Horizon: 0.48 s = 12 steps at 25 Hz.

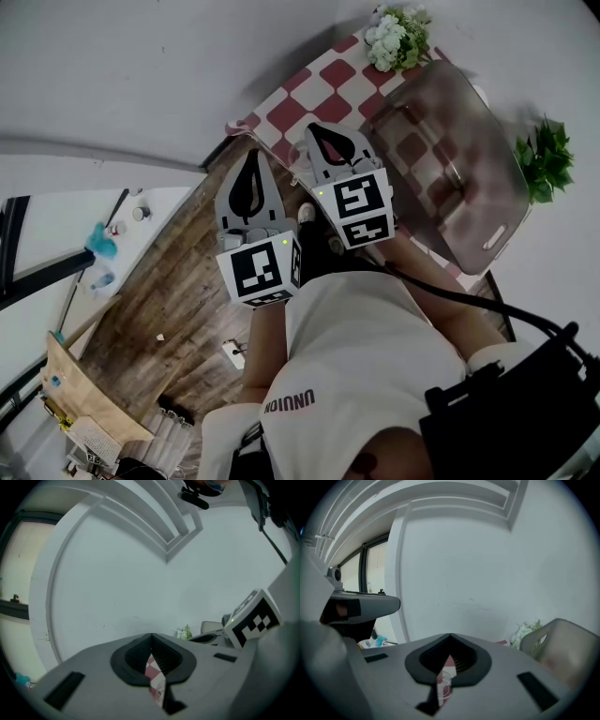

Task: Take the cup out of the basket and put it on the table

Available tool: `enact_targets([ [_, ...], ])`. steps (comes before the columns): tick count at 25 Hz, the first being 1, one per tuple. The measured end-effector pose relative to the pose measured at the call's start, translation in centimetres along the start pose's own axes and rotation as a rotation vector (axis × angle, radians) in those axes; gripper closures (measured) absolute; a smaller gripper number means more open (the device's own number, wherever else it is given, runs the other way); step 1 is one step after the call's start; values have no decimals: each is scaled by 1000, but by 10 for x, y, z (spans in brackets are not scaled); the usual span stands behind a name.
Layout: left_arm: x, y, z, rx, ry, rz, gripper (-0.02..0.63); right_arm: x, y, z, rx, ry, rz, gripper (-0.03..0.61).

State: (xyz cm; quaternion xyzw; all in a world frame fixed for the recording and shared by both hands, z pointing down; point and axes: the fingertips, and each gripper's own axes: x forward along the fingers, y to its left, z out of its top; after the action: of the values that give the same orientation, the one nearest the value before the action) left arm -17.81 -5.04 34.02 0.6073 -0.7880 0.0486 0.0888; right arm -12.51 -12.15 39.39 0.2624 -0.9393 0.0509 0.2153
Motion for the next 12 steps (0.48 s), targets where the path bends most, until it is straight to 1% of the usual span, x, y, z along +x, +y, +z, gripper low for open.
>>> enact_targets([
  [12, 1, -1, 0, 4, 2, -2, 601, -1, 1, 1, 17, -15, -4, 563],
])
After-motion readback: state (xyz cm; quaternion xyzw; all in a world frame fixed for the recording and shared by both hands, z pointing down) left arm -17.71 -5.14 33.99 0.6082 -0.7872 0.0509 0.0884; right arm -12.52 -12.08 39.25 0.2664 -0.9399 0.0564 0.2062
